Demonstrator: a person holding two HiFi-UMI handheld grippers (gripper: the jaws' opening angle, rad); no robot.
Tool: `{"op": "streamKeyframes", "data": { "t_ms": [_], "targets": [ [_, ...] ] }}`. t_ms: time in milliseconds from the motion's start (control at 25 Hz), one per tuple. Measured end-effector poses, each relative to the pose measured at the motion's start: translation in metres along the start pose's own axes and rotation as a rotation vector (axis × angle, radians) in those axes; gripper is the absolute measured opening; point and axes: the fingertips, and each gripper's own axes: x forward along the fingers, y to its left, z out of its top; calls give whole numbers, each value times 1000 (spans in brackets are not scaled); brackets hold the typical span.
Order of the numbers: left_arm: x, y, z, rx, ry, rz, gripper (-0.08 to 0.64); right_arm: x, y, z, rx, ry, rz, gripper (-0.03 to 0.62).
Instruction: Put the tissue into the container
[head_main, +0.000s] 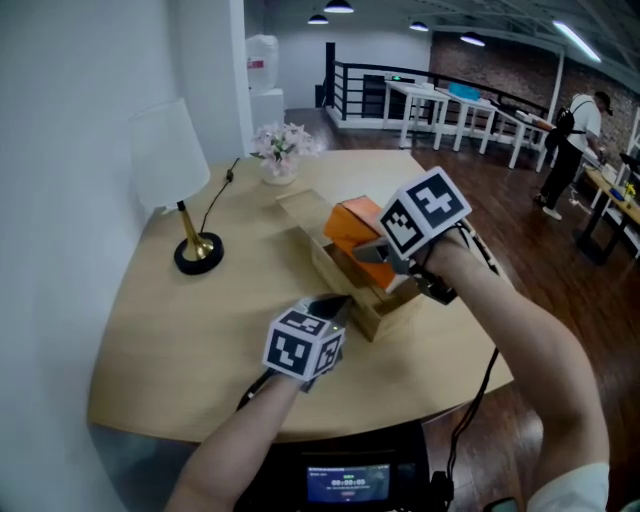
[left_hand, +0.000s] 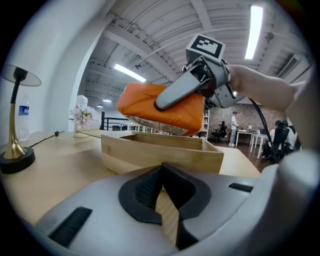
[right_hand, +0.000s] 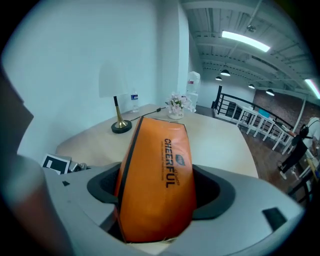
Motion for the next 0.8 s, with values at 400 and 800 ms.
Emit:
{"op": "streamKeyframes", "data": {
  "t_ms": [400, 800],
  "targets": [
    [-10, -5, 11, 9, -108, -16, 5, 29, 0, -39, -18, 120, -119, 390],
    [-10, -5, 12, 10, -111, -14, 5, 30, -12, -50, -53, 166, -307, 430]
  ]
}}
